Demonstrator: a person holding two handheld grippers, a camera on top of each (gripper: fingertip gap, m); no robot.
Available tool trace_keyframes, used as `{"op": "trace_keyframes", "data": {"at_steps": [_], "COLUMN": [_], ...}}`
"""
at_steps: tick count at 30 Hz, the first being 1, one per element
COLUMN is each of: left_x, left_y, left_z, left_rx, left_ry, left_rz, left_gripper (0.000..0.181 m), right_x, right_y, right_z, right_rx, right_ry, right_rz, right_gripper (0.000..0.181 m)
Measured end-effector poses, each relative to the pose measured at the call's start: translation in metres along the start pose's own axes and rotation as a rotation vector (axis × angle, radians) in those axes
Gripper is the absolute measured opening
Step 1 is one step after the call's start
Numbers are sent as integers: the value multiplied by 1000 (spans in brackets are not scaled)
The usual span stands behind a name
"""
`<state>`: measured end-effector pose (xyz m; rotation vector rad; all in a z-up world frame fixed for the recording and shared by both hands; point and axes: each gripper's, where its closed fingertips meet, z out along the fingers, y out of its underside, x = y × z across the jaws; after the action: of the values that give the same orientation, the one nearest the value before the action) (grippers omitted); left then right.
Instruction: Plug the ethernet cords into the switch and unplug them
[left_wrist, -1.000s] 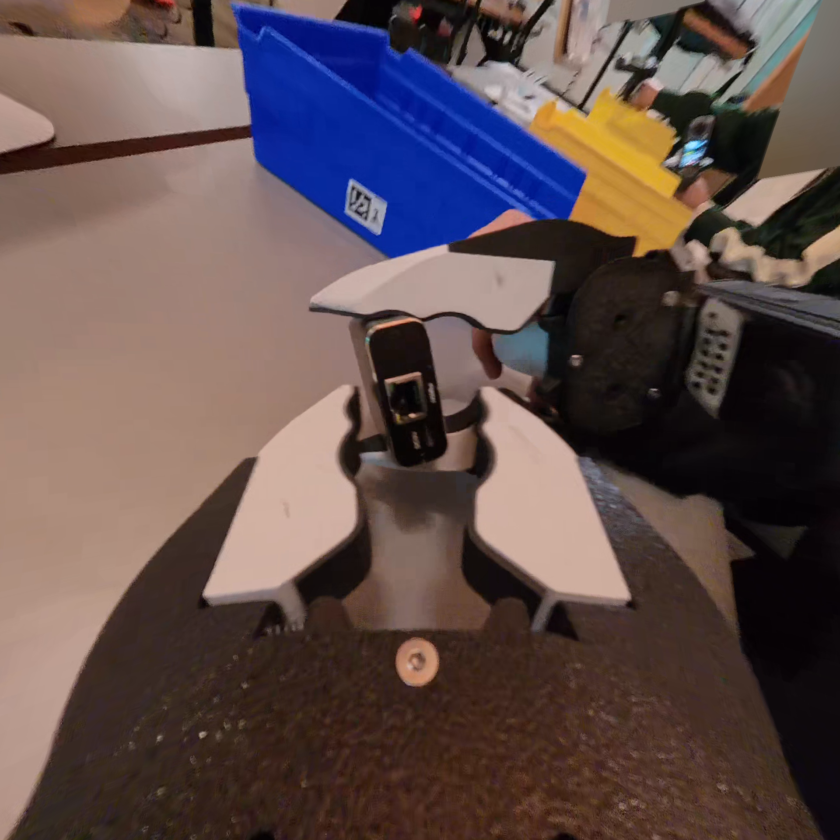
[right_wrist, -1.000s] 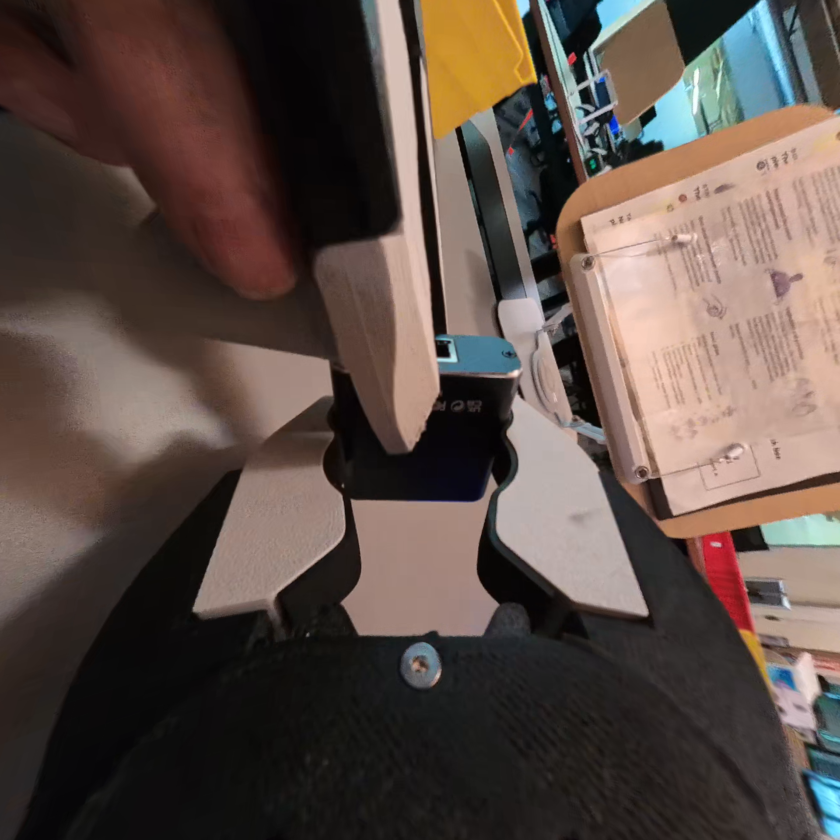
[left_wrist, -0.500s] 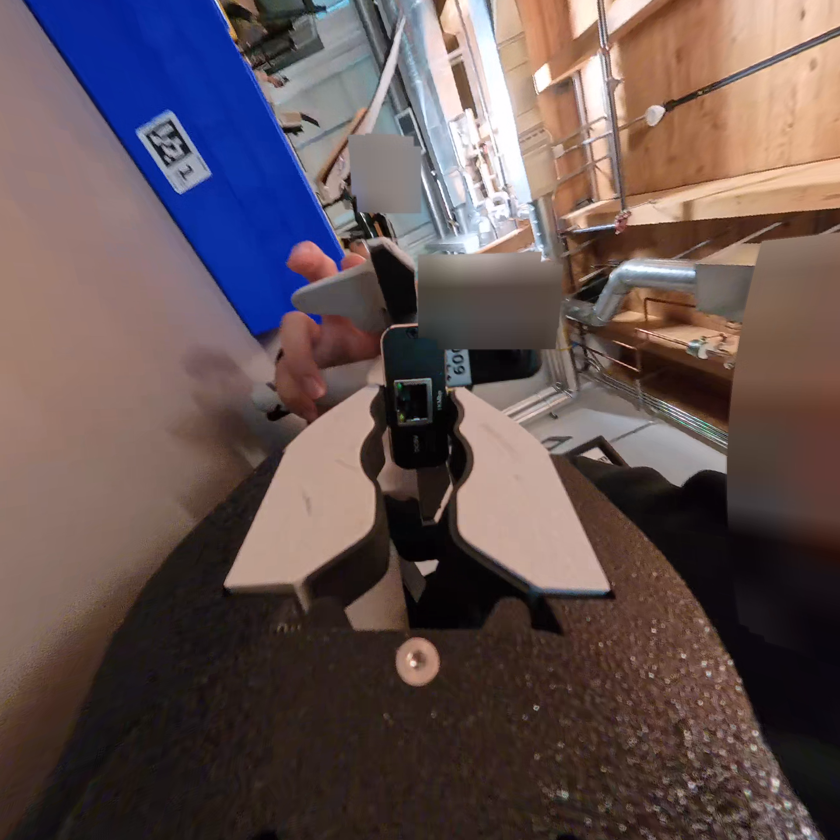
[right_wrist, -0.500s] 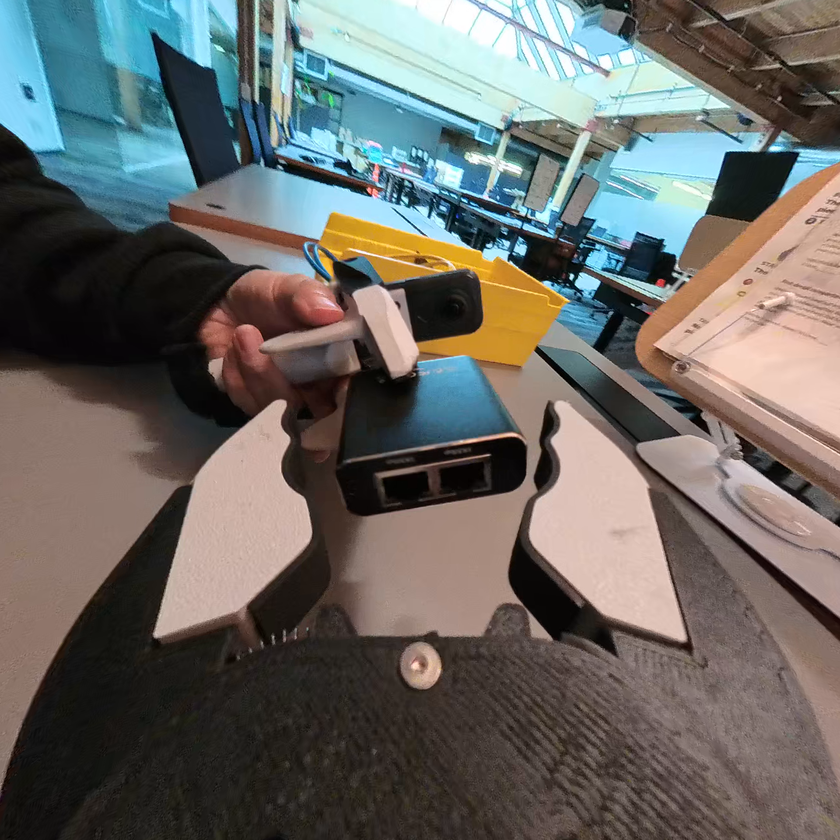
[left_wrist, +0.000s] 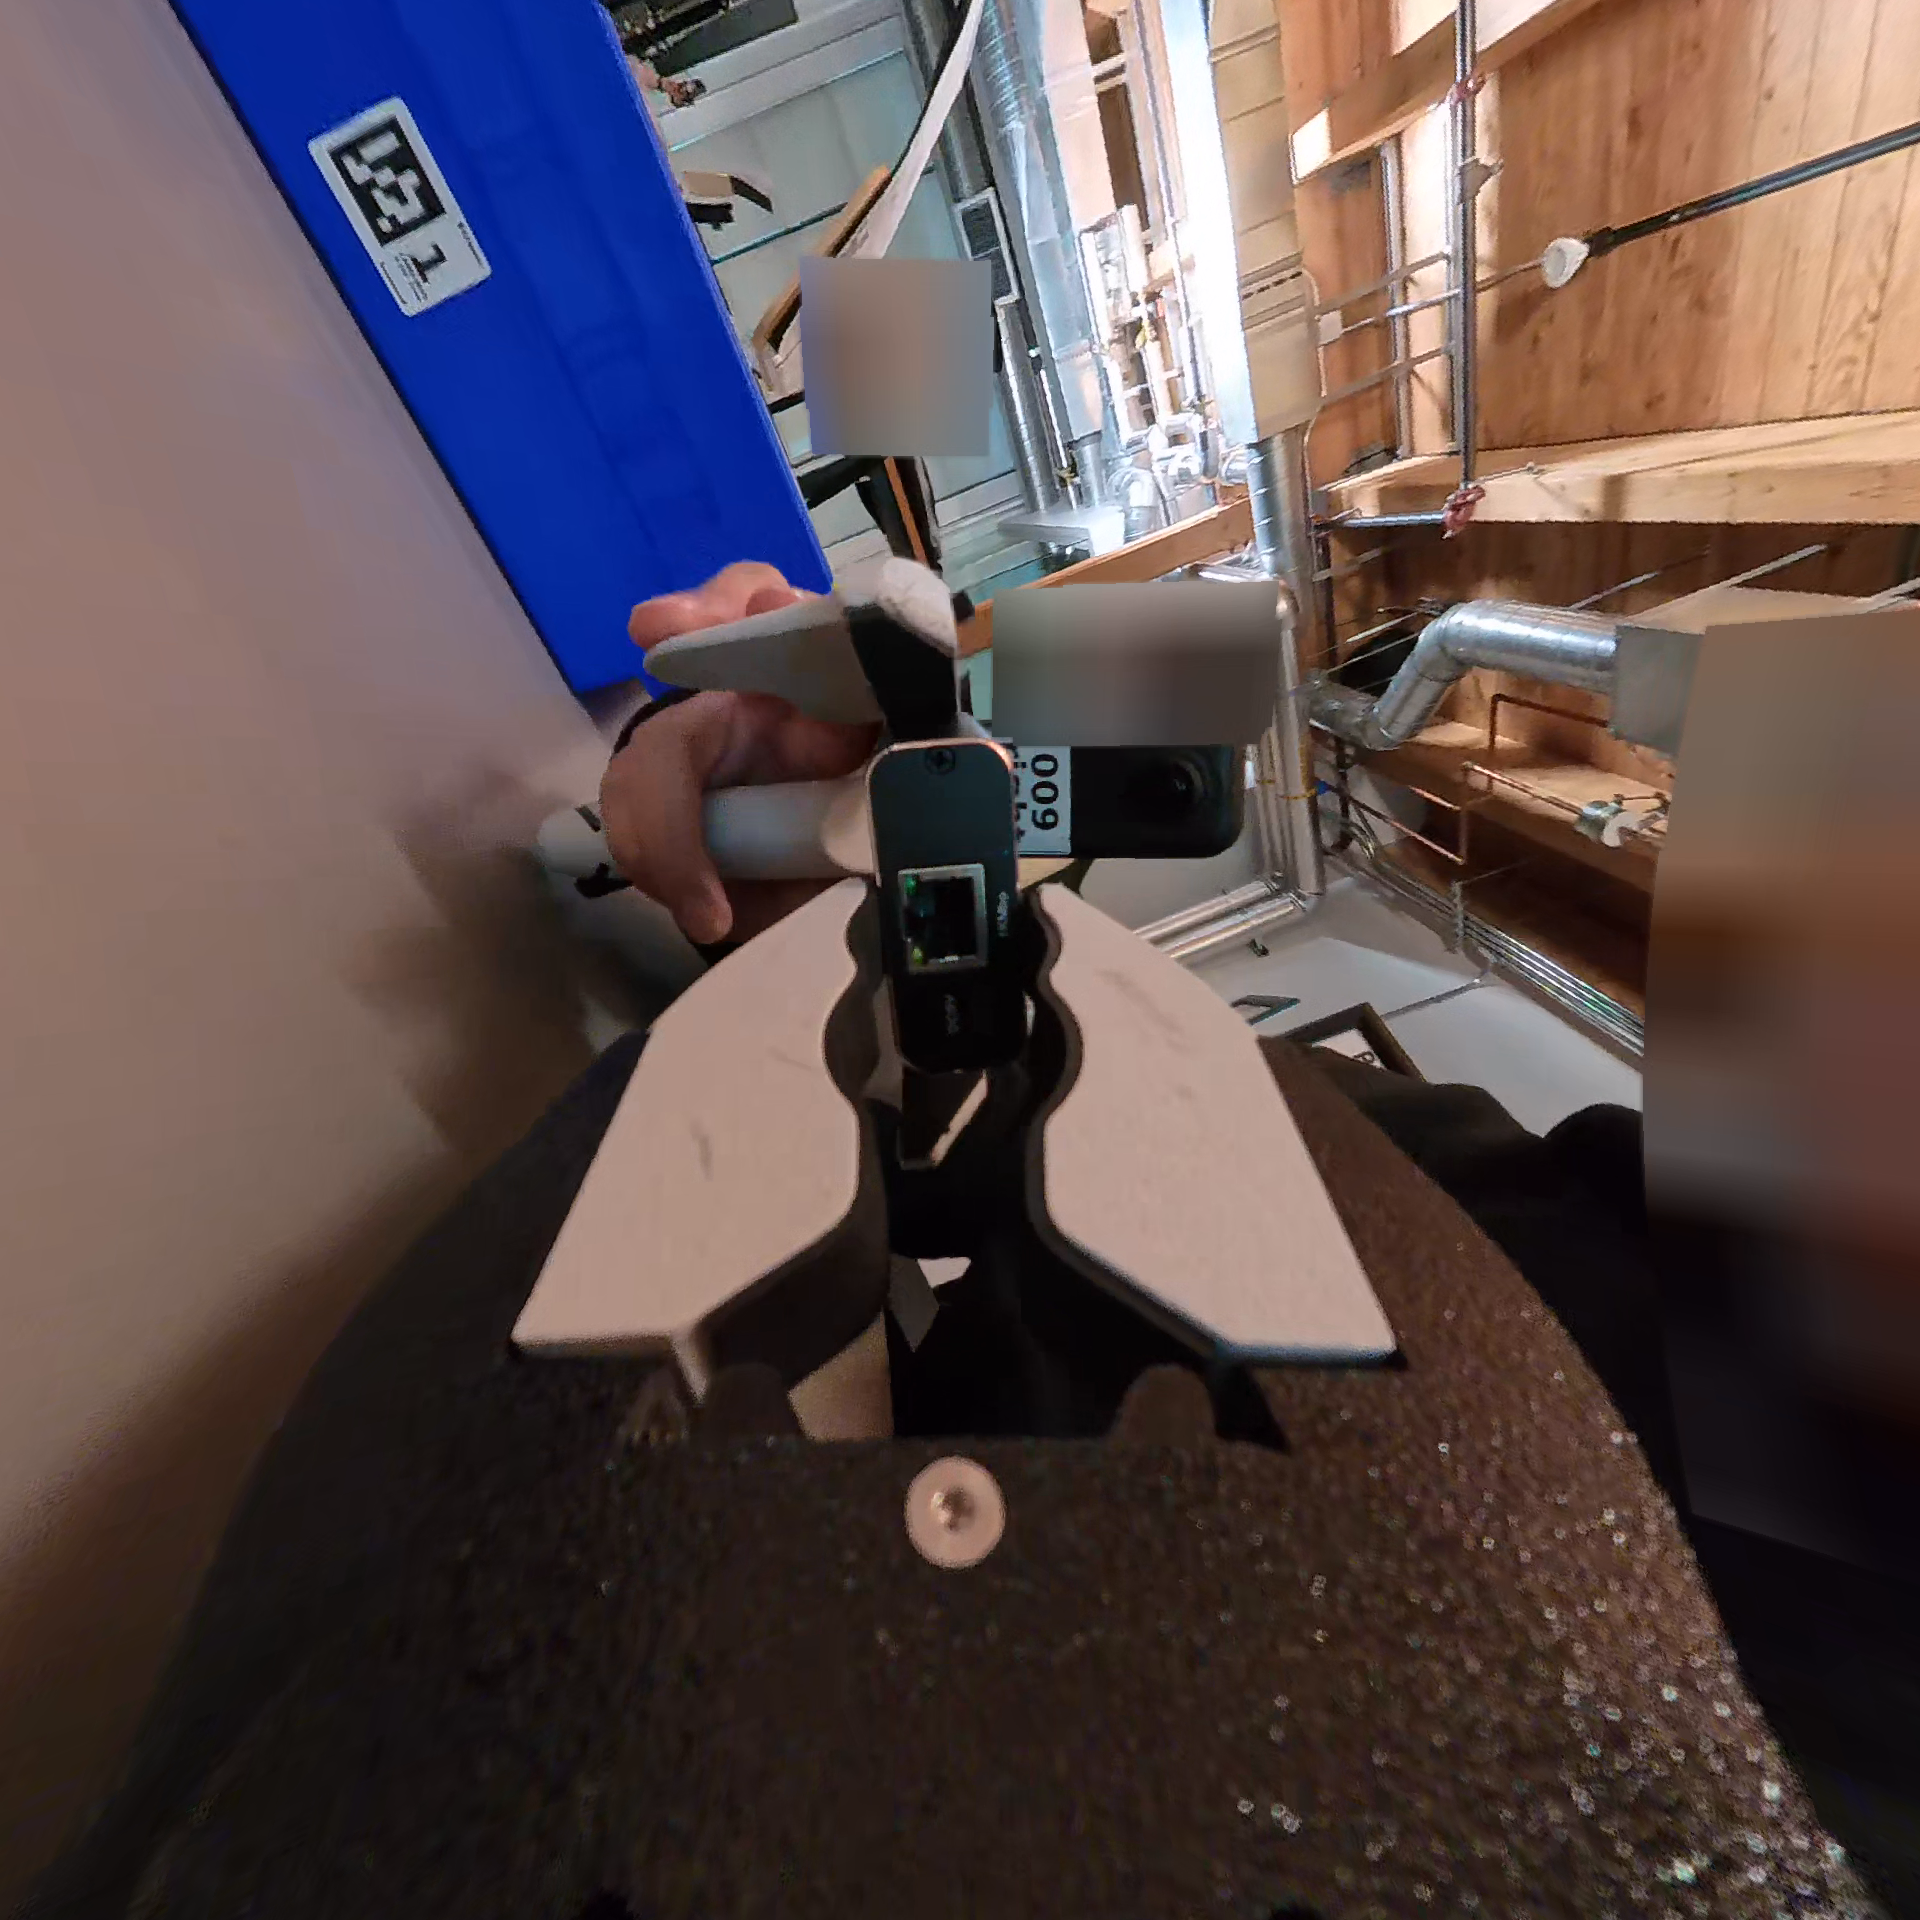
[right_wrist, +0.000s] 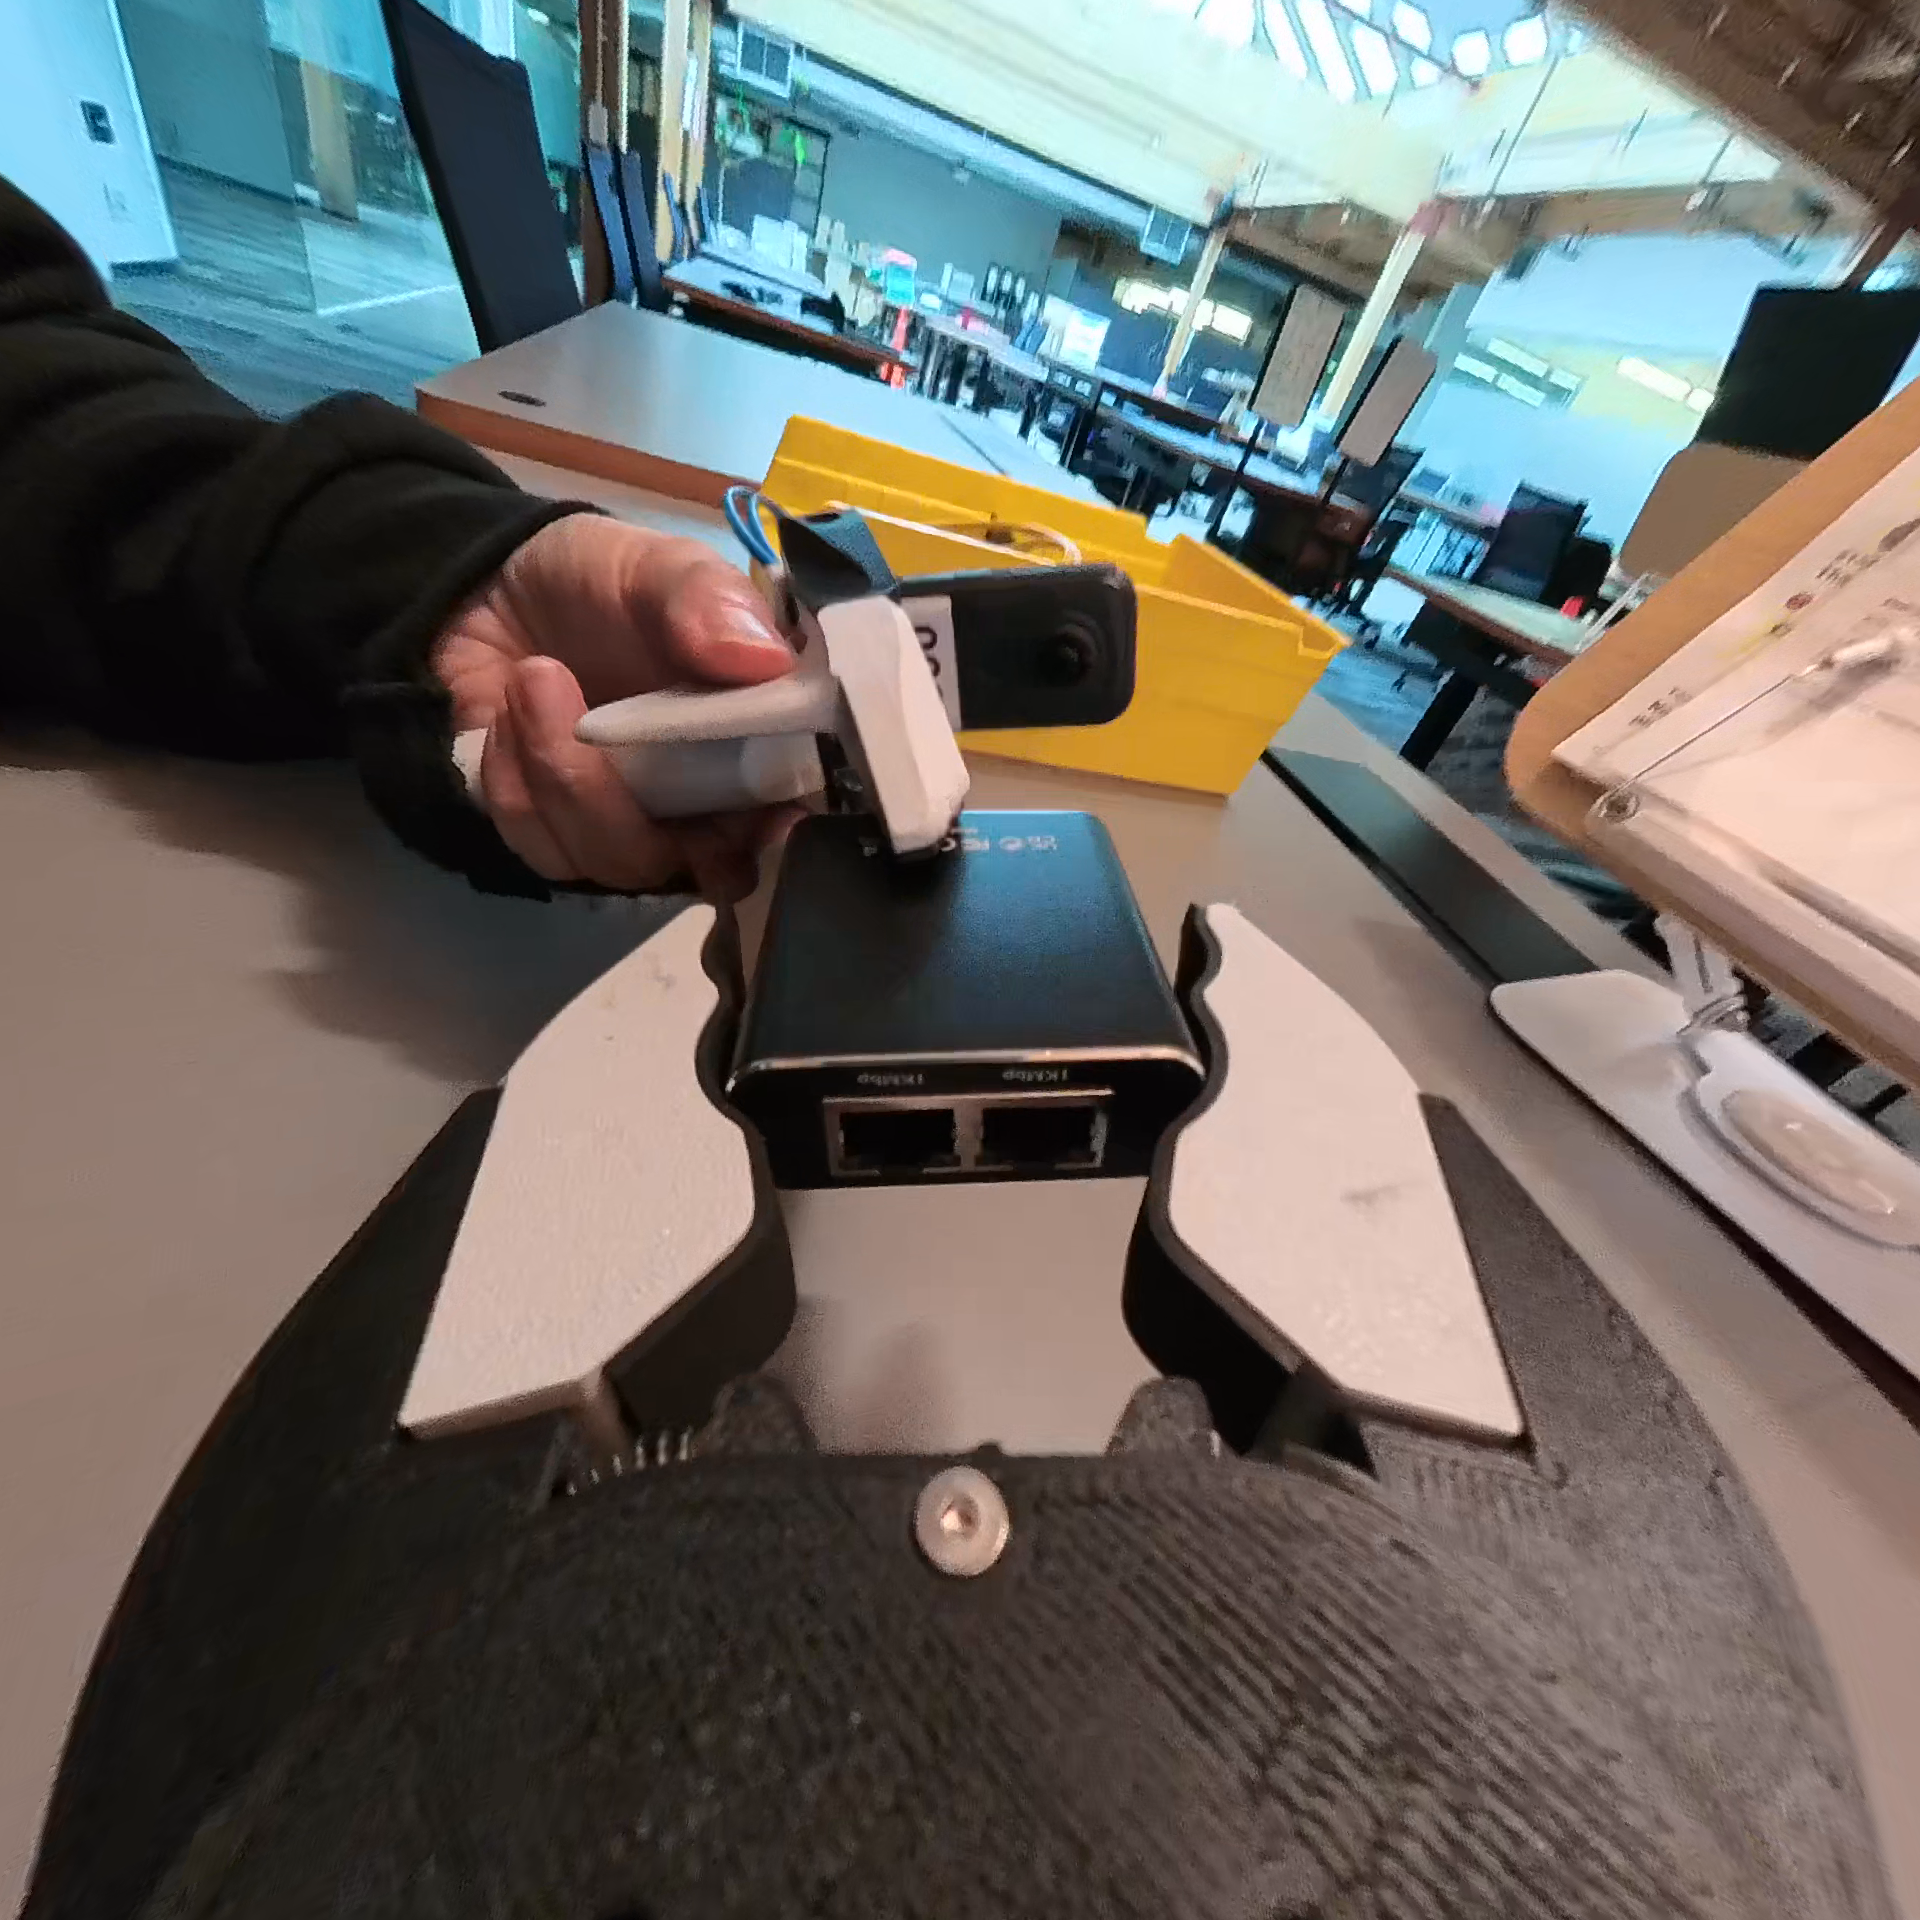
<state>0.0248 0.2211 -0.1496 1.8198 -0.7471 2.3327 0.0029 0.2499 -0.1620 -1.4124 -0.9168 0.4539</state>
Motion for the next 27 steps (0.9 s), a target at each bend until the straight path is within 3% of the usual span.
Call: {"op": "trace_keyframes", "data": {"at_steps": [7,11,13,16,19,21,24,26,27], "left_x": [-2,2,8,39,68,75,60,33,23], "left_y": [-8,-11,-16,-41,-73,-94,-108,-103,-105], "left_z": [-4,-10,-19,-45,-96,-146,-235,-296,-317], "left_rx": [16,-43,-71,24,94,59,-231,-397,-326], "left_ry": [-101,-291,-394,-507,-704,-933,-1290,-1466,-1512], "left_rz": [202,526,663,866,1027,1121,1241,1033,849], "left_gripper": [34,41,54,51,50,48,39,42,43], "right_x": [4,22,31,33,34,34,33,32,32], "right_y": [-3,-14,-16,-18,-18,-18,-18,-18,-18], "right_z": [1,-14,-22,-26,-28,-29,-28,-27,-27], "right_rx": [31,185,236,262,269,267,261,256,255], "right_ry": [-62,-84,-84,-84,-62,-54,-56,-59,-57], "right_rz": [221,426,488,488,476,472,464,459,455], "right_gripper": [79,79,79,78,78,78,78,78,78]}}
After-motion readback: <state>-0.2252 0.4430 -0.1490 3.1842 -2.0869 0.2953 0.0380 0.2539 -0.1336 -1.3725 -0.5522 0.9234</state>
